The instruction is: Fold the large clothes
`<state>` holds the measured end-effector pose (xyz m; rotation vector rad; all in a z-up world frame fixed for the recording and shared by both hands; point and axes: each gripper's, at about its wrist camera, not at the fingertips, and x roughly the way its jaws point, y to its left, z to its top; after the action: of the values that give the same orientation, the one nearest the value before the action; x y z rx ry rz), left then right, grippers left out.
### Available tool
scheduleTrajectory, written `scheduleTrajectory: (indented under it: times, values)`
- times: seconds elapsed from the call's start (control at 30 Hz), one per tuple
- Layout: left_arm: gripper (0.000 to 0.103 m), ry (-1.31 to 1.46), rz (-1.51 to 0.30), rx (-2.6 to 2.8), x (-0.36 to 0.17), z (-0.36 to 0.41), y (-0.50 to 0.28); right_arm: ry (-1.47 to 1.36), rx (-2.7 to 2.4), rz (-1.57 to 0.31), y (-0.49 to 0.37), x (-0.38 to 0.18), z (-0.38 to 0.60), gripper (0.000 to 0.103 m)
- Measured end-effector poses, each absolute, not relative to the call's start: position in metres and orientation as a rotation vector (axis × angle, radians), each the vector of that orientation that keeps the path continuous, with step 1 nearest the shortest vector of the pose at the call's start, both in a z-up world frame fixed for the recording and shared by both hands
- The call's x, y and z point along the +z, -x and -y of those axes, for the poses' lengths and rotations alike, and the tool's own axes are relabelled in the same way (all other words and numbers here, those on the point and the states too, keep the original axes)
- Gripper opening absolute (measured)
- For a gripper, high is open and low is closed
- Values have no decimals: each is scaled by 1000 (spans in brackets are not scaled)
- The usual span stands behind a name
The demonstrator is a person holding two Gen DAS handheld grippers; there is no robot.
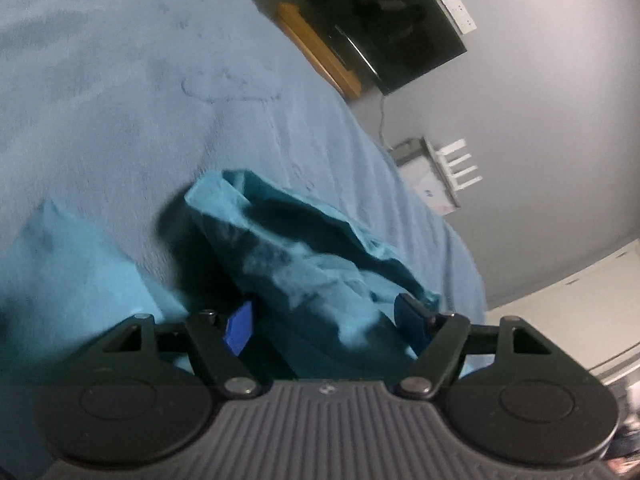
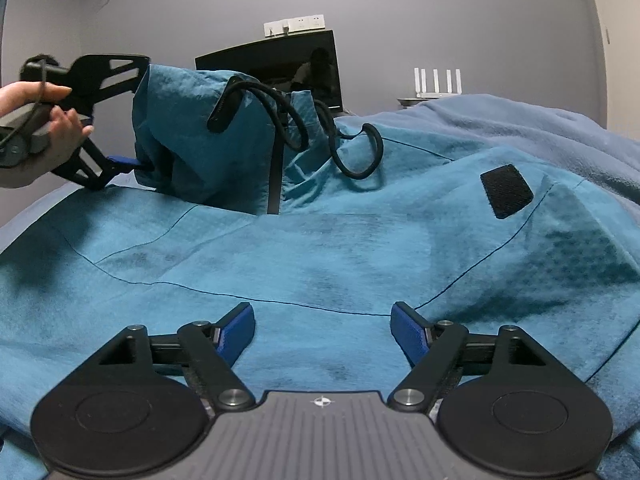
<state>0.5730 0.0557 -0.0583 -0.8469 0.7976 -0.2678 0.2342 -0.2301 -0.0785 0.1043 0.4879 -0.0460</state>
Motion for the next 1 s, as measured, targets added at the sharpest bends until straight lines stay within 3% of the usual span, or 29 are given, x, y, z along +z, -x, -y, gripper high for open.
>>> scheduleTrajectory:
  times: [0.1, 0.13, 0.33, 0.6, 0.83, 1.0]
  values:
    - [33, 780, -821, -223, -61, -51, -579, -105, -45, -487, -234, -79, 231, 78]
    - [12, 739, -813, -212, -58, -51, -578, -105, -45, -486, -234, -78, 231, 78]
    - [6, 296, -610, -178, -14, -20, -562, -104, -42, -484, -234, -80, 233, 78]
    - [6, -459, -82, -402, 49, 69, -457, -87, -43, -475, -234, -84, 230, 79]
    - [6, -915, 127, -604, 13, 88, -321, -152, -41, -479, -224, -67, 236, 73]
    - [6, -1039, 97, -657, -22, 69, -254, -281, -80, -491, -204, -31, 269, 72]
